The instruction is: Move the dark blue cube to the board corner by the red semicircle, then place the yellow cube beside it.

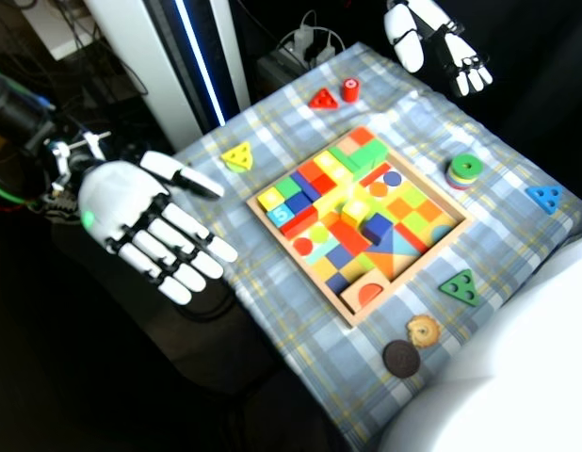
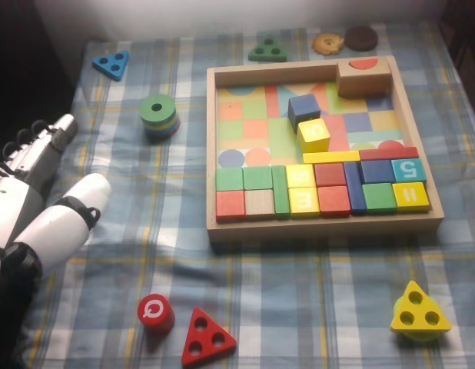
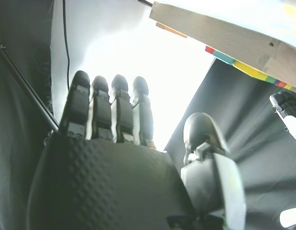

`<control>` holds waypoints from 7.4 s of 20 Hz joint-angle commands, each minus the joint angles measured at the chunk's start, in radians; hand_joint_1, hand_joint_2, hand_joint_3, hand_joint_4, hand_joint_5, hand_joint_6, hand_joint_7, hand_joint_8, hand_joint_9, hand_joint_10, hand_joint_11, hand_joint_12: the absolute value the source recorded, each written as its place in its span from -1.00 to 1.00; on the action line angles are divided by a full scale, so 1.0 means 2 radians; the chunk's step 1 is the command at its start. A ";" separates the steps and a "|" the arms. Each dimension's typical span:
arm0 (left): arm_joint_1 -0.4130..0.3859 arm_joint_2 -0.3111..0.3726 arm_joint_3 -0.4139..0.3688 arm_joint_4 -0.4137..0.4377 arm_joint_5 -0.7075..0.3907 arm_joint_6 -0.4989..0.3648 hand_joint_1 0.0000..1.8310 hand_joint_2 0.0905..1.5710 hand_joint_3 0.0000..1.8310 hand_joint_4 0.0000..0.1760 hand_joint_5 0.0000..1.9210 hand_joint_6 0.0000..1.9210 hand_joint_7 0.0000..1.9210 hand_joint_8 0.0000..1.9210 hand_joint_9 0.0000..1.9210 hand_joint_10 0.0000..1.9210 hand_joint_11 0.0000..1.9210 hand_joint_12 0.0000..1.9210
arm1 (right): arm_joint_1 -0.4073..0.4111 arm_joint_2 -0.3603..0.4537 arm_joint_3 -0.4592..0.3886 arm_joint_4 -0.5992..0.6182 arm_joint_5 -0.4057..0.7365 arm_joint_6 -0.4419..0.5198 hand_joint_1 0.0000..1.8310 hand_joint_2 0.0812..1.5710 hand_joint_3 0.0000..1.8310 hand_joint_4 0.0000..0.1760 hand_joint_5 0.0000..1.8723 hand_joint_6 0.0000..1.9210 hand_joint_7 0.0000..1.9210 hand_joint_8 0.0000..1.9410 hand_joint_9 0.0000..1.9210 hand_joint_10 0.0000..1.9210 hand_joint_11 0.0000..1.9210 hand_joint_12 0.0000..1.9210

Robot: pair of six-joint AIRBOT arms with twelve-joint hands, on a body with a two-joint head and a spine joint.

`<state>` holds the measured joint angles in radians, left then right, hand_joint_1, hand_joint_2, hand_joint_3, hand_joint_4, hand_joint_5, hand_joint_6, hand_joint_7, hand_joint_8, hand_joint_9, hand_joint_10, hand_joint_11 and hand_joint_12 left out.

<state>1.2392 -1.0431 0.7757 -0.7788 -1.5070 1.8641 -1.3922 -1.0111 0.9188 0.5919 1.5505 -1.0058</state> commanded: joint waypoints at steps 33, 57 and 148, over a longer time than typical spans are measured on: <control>-0.003 -0.001 0.005 0.024 -0.041 -0.002 -1.00 0.72 -0.99 -0.67 -0.84 -1.00 -0.85 -1.00 -0.91 -0.99 -1.00 -1.00 | 0.385 -0.114 0.328 -0.677 -0.430 0.425 -1.00 0.18 -0.99 -0.62 -0.52 -0.99 -0.91 -0.99 -1.00 -1.00 -1.00 -1.00; 0.000 0.000 0.002 0.023 -0.039 -0.002 -1.00 0.72 -1.00 -0.39 -0.85 -1.00 -0.86 -1.00 -0.90 -0.99 -1.00 -1.00 | 0.385 -0.050 0.279 -0.690 -0.495 0.397 -1.00 0.06 -1.00 0.08 -0.59 -1.00 -0.99 -1.00 -1.00 -1.00 -1.00 -1.00; 0.002 -0.003 0.003 0.018 -0.030 -0.002 -1.00 0.76 -1.00 -0.71 -0.83 -1.00 -0.85 -0.99 -0.89 -1.00 -1.00 -1.00 | 0.411 -0.061 0.289 -0.675 -0.535 0.321 -1.00 0.02 -0.99 0.52 -0.61 -0.99 -1.00 -1.00 -1.00 -1.00 -1.00 -1.00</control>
<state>1.2495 -1.0454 0.7761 -0.7883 -1.4544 1.8641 -0.5880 -1.1294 1.4982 -0.7891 0.4000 -0.3626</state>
